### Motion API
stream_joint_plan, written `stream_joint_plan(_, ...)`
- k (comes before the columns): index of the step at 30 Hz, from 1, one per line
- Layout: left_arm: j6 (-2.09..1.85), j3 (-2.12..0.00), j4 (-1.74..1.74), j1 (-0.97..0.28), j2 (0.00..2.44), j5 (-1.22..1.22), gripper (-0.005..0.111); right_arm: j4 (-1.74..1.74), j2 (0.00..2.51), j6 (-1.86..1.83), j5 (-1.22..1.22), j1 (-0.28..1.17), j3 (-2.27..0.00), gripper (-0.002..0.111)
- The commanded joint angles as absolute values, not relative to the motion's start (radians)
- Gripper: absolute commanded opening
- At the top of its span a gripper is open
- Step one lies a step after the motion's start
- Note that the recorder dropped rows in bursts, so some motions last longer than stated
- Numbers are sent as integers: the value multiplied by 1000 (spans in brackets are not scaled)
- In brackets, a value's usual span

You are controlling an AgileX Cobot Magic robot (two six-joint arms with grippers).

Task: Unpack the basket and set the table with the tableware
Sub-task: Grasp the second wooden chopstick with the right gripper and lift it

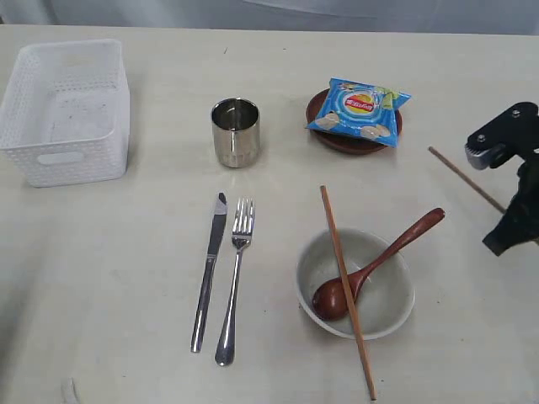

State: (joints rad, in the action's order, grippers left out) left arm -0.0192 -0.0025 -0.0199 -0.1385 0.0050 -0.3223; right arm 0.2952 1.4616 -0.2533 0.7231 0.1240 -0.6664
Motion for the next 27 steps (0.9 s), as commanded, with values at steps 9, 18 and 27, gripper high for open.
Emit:
stream_joint_plan(9, -21, 0, -30, -146, 0, -320, 0, 0, 1329, -164, 1093, 122, -924, 0)
stream_joint_plan(18, -21, 0, -30, -146, 0, -320, 0, -358, 1325, -200, 1221, 125, -921, 0)
stream_joint_plan(27, -21, 0, -23, -146, 0, -320, 0, -453, 1308, -168, 1027, 337, -708, 0)
